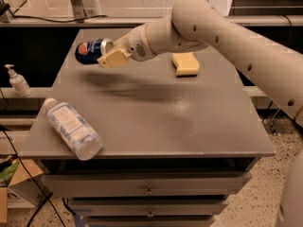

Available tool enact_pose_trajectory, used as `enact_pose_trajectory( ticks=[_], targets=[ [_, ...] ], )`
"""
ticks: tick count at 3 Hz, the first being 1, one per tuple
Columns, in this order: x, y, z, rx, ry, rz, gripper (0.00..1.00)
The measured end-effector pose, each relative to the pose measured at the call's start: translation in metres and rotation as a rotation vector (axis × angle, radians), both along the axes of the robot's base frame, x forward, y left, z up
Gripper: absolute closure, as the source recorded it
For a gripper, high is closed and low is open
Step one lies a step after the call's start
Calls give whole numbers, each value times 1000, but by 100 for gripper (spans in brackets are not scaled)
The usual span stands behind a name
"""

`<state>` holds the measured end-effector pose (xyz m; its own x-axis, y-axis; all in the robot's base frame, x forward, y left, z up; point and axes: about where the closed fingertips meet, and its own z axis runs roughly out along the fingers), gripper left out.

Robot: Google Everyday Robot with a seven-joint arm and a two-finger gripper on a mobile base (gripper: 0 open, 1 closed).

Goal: Move pepsi can near blue plastic bottle

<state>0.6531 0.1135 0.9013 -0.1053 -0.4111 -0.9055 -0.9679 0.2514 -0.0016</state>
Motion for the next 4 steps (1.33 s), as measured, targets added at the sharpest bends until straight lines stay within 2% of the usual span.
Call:
enact_pose_trajectory(
  ticks=[1, 2, 3, 4],
  targets=[
    [-32, -10, -10, -53, 42, 58, 100],
    [-60, -18, -20, -69, 86, 128, 100],
    [-87, -23, -31, -69, 132, 196, 89],
    [-102, -29, -39, -65, 159, 209, 70]
  ],
)
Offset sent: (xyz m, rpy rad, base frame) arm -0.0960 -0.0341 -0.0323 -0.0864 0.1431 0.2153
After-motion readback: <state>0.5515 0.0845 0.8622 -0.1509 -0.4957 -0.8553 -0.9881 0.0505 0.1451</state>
